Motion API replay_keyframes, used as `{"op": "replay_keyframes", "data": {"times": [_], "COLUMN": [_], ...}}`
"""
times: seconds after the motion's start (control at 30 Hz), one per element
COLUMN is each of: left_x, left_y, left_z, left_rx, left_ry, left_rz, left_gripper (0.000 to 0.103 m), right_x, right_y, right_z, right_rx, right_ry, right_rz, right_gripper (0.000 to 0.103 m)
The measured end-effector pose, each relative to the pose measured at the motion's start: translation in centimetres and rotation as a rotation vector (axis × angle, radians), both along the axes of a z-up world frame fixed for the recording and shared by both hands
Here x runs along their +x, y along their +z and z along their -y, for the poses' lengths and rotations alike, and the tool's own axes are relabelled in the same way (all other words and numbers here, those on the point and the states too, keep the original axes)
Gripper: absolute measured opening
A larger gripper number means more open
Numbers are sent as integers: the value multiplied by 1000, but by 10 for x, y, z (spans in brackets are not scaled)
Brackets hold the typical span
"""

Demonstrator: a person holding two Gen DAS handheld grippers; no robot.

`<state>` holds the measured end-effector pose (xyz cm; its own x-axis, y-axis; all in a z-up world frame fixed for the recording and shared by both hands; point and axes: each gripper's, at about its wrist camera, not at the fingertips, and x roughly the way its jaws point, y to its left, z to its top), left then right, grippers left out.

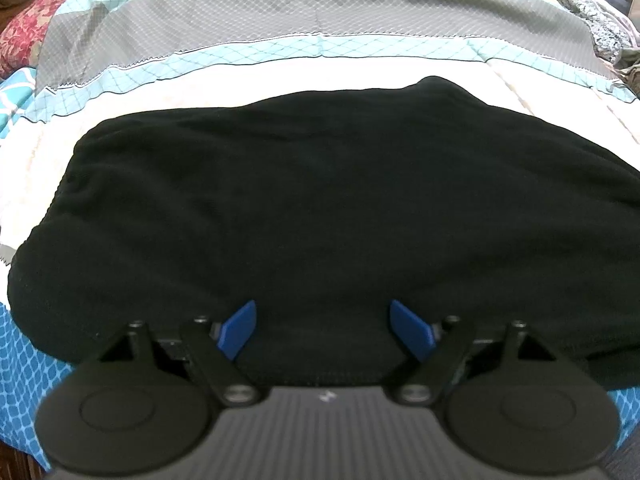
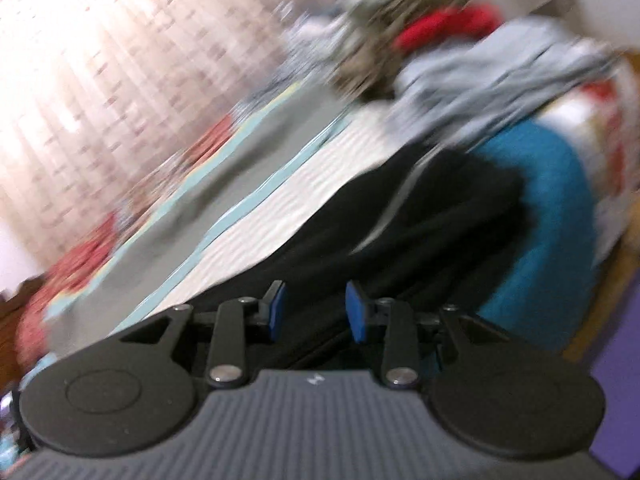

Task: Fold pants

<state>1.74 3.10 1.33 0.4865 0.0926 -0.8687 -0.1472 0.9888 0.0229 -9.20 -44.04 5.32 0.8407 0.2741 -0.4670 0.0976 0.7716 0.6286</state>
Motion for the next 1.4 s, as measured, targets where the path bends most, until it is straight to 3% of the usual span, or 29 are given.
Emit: {"op": "replay_keyframes", "data": {"times": [0.2,0.27,0.33,0.47,0.67,0.77,0.83,0.87,0.9,0.93,1.0,1.23,1.33,1.4], "left_x": [-7,-20,-33,-47,-49,-45,-45,-44,-43,-44,-45,-70,-80,-79], "left_y": [10,29,46,53,31,16,7,2,-2,-3,2,34,27,11], "left_z": [0,6,15,32,49,61,69,72,75,76,81,61,59,65], "left_rx": [-8,-44,-30,-39,-18,30,75,88,85,71,84,38,12,36], "left_ry": [-21,-96,-178,-335,-449,-494,-524,-536,-547,-555,-562,-610,-642,-642], "left_rz": [11,84,155,212,184,174,170,162,158,166,177,202,166,123], "left_gripper": [76,77,77,80,78,69,56,51,41,27,12,8,10,17], "right_x": [15,18,17,22,32,33,39,41,44,47,47,15,5,10], "right_y": [-16,-20,-22,-20,-22,-30,-38,-42,-46,-49,-48,-14,-21,-38], "right_z": [-58,-70,-79,-93,-95,-85,-78,-74,-71,-69,-69,-78,-87,-93], "right_rx": [134,181,207,202,254,300,333,360,389,404,421,368,286,287], "right_ry": [249,309,358,393,366,319,268,250,236,224,223,345,362,327], "right_rz": [-81,-119,-145,-174,-180,-187,-207,-220,-240,-265,-278,-249,-297,-339], "right_gripper": [36,36,37,37,37,37,36,31,13,9,9,8,8,9]}}
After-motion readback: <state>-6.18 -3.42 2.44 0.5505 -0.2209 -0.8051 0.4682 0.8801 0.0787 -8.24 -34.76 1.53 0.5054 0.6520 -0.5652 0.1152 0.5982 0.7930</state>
